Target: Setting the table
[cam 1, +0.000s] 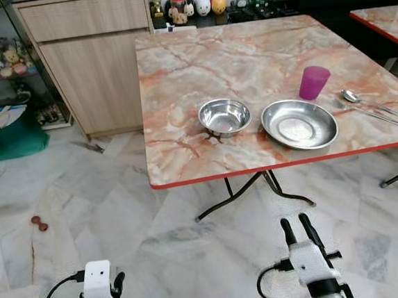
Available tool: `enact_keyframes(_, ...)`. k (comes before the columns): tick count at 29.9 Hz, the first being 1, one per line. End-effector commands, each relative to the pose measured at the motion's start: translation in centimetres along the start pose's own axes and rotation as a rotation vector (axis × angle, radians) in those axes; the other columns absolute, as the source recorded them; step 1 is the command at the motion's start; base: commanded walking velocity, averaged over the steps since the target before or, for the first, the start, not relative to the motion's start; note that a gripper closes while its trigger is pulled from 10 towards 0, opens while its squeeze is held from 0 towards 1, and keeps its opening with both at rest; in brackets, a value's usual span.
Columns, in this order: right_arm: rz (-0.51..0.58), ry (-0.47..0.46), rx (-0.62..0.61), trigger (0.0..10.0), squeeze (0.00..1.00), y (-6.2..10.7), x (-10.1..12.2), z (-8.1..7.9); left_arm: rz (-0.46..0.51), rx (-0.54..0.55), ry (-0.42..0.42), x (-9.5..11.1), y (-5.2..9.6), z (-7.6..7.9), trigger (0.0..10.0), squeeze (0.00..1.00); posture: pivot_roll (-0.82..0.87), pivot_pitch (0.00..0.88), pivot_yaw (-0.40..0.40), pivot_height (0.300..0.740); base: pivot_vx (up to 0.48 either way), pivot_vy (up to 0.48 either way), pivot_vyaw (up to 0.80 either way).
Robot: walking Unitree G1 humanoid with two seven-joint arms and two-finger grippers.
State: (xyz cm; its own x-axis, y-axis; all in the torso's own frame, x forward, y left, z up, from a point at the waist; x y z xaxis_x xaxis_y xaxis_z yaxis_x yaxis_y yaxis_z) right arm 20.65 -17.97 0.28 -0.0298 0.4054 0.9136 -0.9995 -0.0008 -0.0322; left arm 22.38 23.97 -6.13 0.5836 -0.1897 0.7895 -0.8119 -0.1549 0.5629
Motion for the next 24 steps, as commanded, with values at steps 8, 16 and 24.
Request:
enact_keyframes(8, -0.300, -0.149, -0.181, 10.0, 0.00, 3.5, -2.8, -4.3, -0.013, 0.000, 0.028, -0.4, 0.2, 0.3, 10.0, 0.00, -0.05, 0.000, -0.041, 0.740, 0.000, 0.000, 0.00)
enact_keyframes(16, -0.976, -0.183, 0.228, 10.0, 0.00, 22.3, 4.1, -24.4, -0.085, 0.023, 0.046, -2.7, 1.1, 0.0, 10.0, 0.00, -0.04, 0.000, -0.045, 0.740, 0.000, 0.000, 0.00)
enact_keyframes(24, -1.107, -0.427, 0.967, 10.0, 0.00, 33.3, 19.1, -31.2, -0.099, 0.029, 0.058, -3.0, 1.3, -0.2, 10.0, 0.00, -0.03, 0.000, -0.043, 0.740, 0.000, 0.000, 0.00)
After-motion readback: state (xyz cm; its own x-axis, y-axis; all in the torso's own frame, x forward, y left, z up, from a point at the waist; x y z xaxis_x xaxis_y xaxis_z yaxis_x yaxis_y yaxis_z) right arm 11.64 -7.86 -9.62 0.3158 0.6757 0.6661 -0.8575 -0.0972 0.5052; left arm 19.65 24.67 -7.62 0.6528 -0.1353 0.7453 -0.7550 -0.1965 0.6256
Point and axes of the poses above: a point about 5 cm out from each wrist's last joint towards the gripper, its own y axis pointing back from the gripper into the wrist, its own x axis along the axis of the wrist's last joint, z = x × y, the point moved 2 cm from there along -y, pointing out of the wrist towards the gripper, and after that the axes turned 8 degrees about -y, right-handed, at the moved point
